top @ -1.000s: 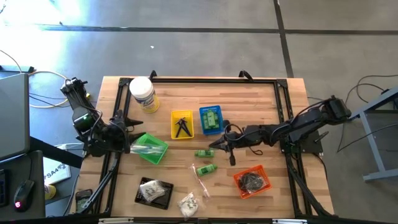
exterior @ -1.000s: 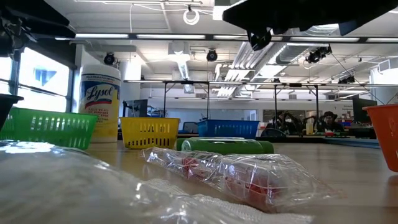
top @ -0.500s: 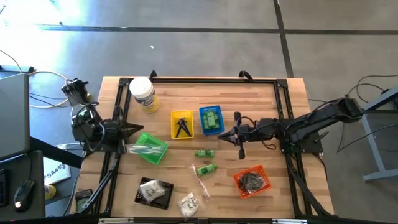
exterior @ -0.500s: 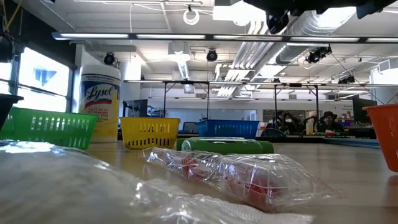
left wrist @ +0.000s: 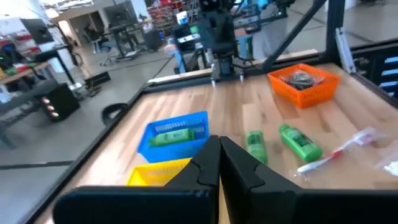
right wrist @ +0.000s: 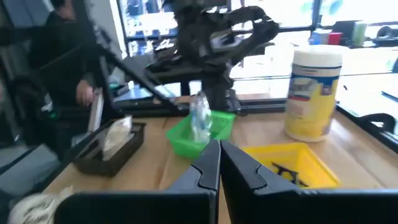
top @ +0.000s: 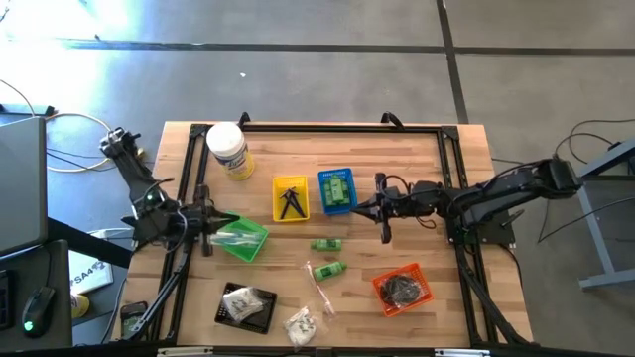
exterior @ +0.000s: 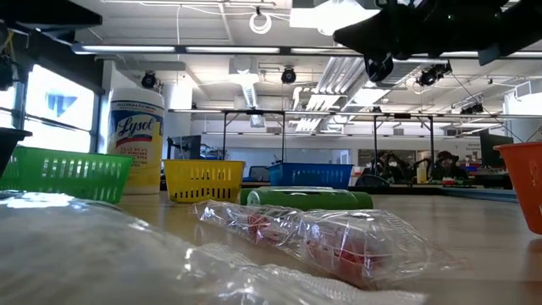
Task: Pick & Place Travel size toiletries
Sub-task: Put the shampoo into the blue bin
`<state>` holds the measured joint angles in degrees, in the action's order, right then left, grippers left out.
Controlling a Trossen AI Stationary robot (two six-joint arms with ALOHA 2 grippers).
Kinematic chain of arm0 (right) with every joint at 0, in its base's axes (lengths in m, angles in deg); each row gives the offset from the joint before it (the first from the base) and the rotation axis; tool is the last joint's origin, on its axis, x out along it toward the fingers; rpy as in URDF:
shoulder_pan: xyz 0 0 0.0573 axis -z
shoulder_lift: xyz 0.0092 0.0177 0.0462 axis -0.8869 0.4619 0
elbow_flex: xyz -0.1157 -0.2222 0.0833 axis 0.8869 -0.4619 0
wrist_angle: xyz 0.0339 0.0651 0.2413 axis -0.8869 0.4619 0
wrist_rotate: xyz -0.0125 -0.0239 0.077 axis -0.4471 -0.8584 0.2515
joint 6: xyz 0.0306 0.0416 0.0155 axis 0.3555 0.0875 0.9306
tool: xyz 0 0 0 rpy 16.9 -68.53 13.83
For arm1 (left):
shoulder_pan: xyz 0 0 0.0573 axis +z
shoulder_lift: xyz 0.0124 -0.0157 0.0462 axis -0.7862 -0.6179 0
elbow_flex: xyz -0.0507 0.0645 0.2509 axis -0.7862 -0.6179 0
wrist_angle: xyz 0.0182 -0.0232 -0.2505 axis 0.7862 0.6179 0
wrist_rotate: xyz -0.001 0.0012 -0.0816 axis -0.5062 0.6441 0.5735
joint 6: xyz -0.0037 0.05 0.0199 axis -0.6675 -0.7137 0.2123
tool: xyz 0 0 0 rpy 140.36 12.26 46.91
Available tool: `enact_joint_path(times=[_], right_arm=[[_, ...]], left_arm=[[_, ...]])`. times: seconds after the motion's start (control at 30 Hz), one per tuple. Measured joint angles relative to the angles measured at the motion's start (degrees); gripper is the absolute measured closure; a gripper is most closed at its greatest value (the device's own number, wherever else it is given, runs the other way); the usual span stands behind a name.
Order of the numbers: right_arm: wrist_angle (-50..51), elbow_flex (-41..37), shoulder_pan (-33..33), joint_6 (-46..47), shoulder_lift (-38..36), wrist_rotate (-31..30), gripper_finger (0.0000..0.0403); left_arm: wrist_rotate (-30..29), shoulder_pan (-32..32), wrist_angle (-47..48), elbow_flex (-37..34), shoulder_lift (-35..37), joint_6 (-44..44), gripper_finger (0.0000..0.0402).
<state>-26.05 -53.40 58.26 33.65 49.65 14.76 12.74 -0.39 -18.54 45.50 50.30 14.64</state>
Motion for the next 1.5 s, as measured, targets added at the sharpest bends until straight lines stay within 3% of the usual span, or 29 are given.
enact_joint_path(times=[0.13,0.33,0.53,0.63,0.77,0.93,1.07,1.23,1.5], right_arm=[[-0.4,0.0,1.7,1.0,0.0,0.7,0.04],[-1.0,0.0,1.1,1.0,0.0,1.8,0.04],[0.0,0.0,0.6,0.9,0.0,3.4,0.04],[0.8,0.0,0.6,0.4,0.0,3.2,0.04],[2.4,-1.5,0.6,0.1,-2.6,-1.5,0.04],[0.7,-7.3,0.6,0.7,-10.5,-1.5,0.04],[-0.8,-10.1,0.6,1.8,-15.4,-2.3,0.04],[-0.3,-11.0,0.6,2.3,-16.4,-3.3,0.04],[1.7,-11.0,0.6,2.4,-16.1,-2.8,0.04]], left_arm=[[9.9,7.8,-7.4,-4.0,-1.2,-0.9,0.0401],[33.4,24.3,-21.2,-8.8,-7.2,-5.3,0.0401],[50.1,40.8,-23.4,-7.7,-11.2,-8.2,0.0401],[55.3,48.0,-22.3,-7.9,-10.1,-9.3,0.0401],[57.0,53.2,-17.9,-7.8,-2.9,-10.1,0.0401],[57.2,54.1,-7.9,-7.8,13.0,-11.9,0.0401],[56.4,54.1,0.0,-7.9,21.1,-11.9,0.0401],[52.3,54.1,5.3,-8.2,21.1,-9.2,0.0401],[54.5,54.1,2.4,-14.7,21.2,-6.0,0.0401]])
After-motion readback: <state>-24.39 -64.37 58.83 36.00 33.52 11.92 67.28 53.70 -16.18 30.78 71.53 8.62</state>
